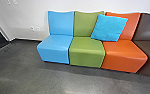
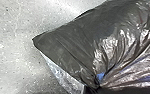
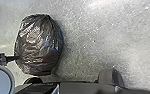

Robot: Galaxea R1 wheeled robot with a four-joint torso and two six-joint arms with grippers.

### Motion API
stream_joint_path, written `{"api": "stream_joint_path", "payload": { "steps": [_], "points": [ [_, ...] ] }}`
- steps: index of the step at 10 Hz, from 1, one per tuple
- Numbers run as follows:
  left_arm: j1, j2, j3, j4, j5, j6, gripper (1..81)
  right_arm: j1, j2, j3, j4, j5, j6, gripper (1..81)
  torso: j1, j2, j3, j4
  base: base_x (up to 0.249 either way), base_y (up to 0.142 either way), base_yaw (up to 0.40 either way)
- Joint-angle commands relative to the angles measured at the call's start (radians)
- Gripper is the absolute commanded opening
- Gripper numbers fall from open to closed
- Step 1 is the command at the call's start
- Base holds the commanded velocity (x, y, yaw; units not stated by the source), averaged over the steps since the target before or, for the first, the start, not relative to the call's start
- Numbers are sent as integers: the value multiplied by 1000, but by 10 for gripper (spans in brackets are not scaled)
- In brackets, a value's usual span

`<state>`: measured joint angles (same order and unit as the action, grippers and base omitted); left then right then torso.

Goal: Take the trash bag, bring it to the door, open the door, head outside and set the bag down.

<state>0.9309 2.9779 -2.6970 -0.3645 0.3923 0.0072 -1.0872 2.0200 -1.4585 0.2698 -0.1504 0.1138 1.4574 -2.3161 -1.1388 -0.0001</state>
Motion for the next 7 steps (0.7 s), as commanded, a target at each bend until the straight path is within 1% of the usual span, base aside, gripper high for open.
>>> {"api": "stream_joint_path", "payload": {
  "steps": [1, 7],
  "points": [
    [-80, -5, 3, -4, 69, 13, 10, 45, -45, 8, 11, -63, 3, 811, -63, 98, 91, 0, 0, 0, 0],
    [-62, -8, -1, -4, 66, 19, 10, 34, -18, -28, 11, -63, 1, 811, -204, 315, 295, 0, 0, 0, 0]
  ]
}}
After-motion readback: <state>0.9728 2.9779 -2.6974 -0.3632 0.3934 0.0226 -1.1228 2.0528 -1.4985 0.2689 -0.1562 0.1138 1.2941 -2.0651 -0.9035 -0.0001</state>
